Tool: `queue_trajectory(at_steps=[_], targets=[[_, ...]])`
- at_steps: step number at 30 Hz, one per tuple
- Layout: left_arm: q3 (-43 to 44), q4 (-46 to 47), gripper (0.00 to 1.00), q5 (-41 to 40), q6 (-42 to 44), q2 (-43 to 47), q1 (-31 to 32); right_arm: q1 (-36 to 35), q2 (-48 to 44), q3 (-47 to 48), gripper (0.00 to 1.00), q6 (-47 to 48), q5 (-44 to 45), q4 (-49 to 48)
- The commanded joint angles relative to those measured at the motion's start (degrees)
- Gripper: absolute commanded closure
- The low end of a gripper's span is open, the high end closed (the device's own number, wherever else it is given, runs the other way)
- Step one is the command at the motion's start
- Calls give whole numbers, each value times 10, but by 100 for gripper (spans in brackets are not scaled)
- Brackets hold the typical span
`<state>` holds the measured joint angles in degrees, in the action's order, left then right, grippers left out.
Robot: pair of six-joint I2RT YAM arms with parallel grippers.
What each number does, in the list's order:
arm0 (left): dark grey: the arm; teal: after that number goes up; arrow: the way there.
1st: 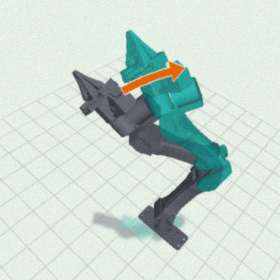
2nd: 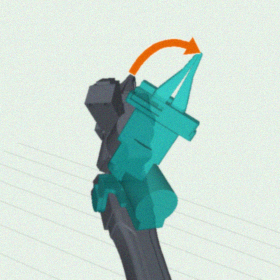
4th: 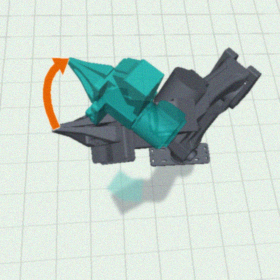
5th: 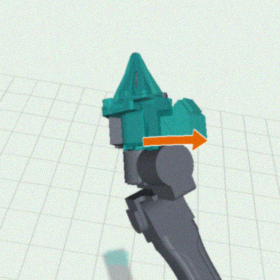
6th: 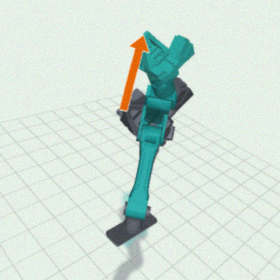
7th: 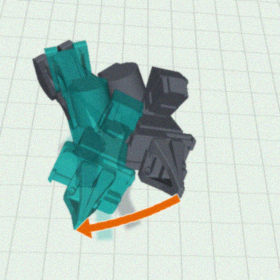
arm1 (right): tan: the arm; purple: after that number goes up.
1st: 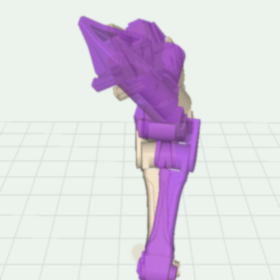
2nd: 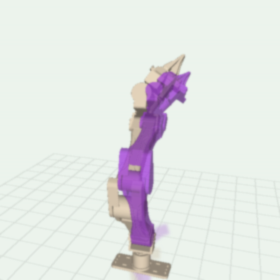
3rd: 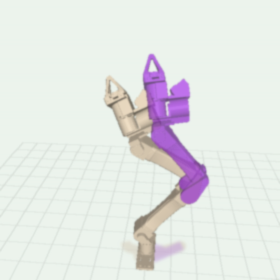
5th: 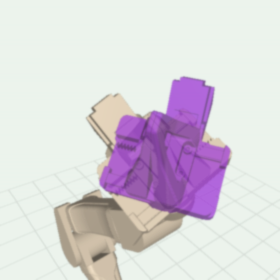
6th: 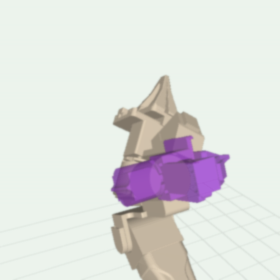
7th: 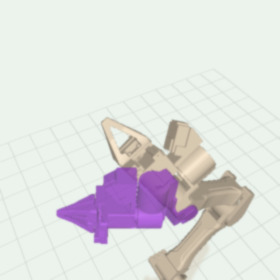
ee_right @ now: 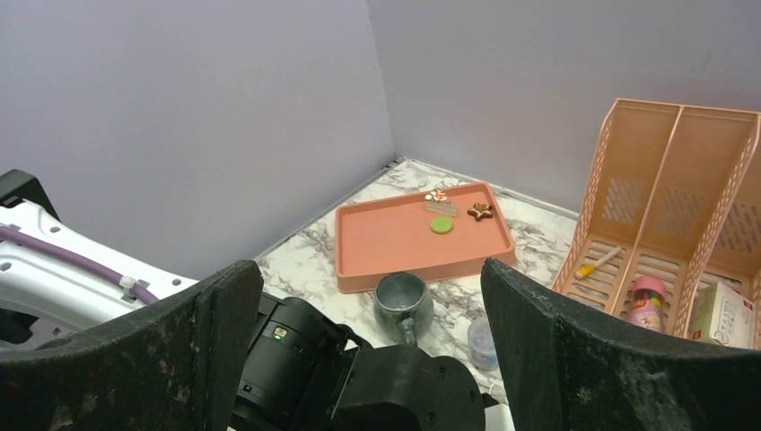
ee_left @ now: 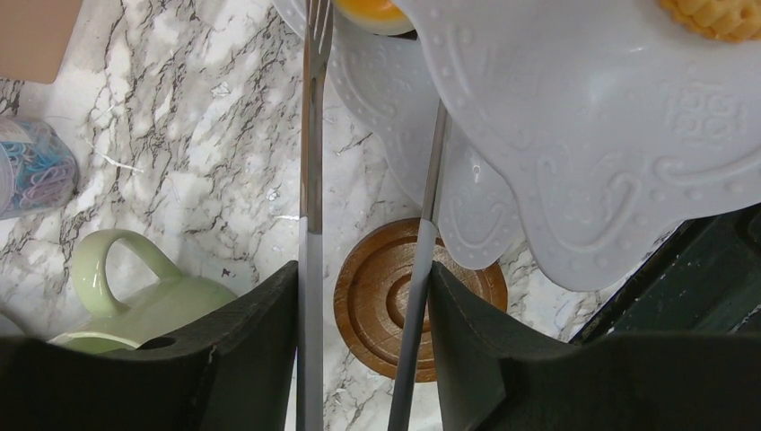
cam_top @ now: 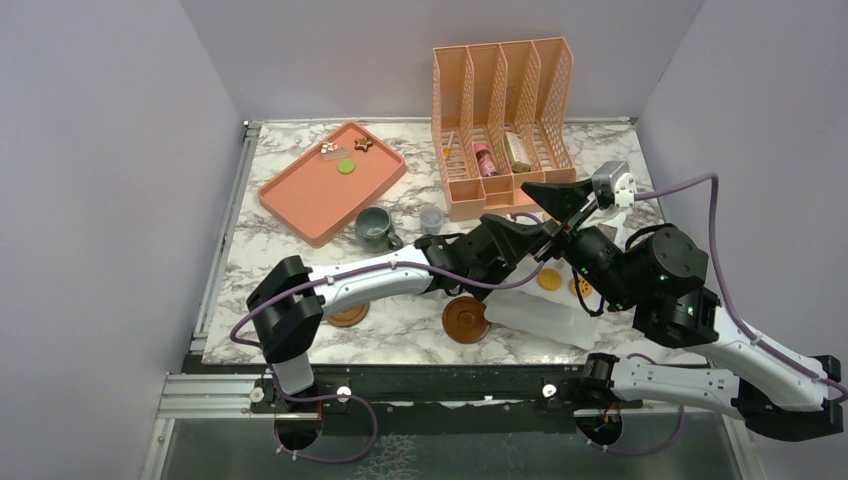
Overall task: Serve the afternoon tea
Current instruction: Place the desert on the desert table.
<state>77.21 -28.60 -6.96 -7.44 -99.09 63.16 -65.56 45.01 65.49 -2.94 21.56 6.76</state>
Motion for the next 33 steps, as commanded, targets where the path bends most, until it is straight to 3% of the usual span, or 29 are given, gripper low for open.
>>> queue_trajectory(at_steps=[1,12,24,33], targets=[[-3,9,47,-12,4,29,6,2,1,8,3,6,-6,-11],[0,6,43,-13,6,27,6,2,1,8,3,7,-7,-14],[-12,17,51,-31,4,29,6,2,8,13,3,8,-13,-18],[-113,113,60,34,29,89,-36,2,-5,12,3,7,-17,-17]])
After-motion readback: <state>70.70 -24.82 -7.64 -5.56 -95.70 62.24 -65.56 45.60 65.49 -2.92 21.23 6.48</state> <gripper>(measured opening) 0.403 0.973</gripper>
